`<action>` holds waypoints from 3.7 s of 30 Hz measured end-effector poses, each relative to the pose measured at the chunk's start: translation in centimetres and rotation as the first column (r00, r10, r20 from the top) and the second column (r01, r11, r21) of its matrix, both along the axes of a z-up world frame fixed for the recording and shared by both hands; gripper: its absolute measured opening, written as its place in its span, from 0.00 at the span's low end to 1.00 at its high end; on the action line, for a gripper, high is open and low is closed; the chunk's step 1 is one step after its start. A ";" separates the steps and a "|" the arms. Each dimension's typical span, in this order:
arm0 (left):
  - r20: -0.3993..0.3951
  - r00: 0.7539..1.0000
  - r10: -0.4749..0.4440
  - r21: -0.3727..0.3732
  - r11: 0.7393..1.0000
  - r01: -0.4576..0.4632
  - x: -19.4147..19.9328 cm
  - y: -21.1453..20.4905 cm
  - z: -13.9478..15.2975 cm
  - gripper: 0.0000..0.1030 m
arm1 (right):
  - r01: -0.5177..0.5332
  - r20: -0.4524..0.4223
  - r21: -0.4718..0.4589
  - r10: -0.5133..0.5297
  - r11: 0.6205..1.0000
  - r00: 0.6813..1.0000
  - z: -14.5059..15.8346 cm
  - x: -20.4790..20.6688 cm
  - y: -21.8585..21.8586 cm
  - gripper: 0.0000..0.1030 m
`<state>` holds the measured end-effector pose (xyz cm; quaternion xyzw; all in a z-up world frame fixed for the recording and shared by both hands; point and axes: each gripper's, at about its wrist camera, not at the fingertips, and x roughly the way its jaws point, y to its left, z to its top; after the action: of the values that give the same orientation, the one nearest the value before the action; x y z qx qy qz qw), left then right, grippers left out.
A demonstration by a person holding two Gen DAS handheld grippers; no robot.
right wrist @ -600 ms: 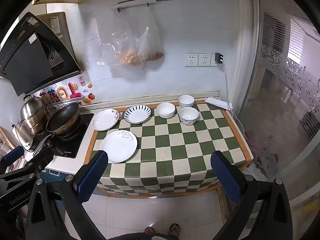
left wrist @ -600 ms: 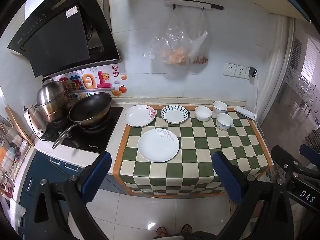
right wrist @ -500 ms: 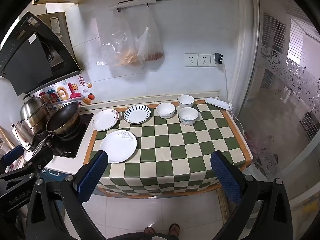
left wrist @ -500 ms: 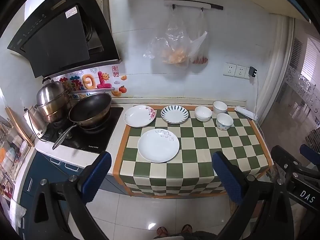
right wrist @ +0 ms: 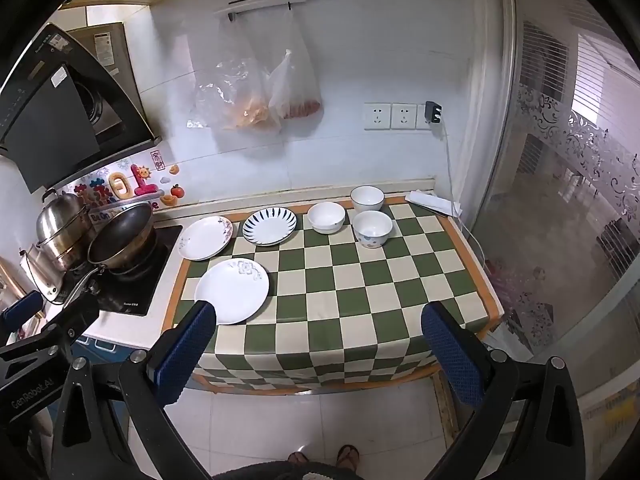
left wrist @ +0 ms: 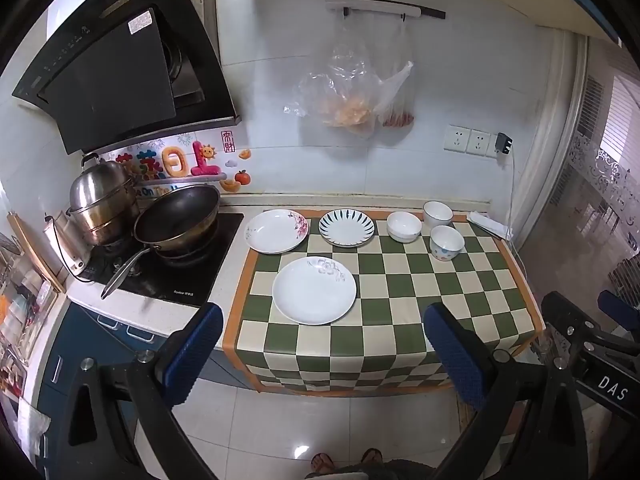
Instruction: Organize plates and bowls
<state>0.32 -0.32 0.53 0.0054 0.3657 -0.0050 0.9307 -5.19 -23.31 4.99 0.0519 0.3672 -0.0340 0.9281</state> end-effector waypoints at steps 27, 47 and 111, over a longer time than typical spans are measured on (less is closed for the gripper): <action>0.002 1.000 0.008 -0.005 1.000 -0.008 0.0 0.8 -0.6 1.00 | -0.010 0.007 -0.002 0.010 1.000 1.000 0.1 -0.2 1.1 1.00; 0.005 1.000 0.013 -0.005 1.000 -0.013 0.1 0.7 -0.5 1.00 | -0.010 0.008 -0.002 0.010 1.000 1.000 0.3 -0.1 1.1 1.00; -0.595 0.788 0.157 -0.057 0.970 -0.237 31.9 13.4 -32.1 0.83 | -0.050 -0.515 0.432 0.292 0.900 0.806 -36.4 36.3 6.3 0.93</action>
<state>32.22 13.11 -31.54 -0.0947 0.6322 0.0673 0.7660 31.14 -17.02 -31.37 0.1927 0.6287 0.1132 0.7449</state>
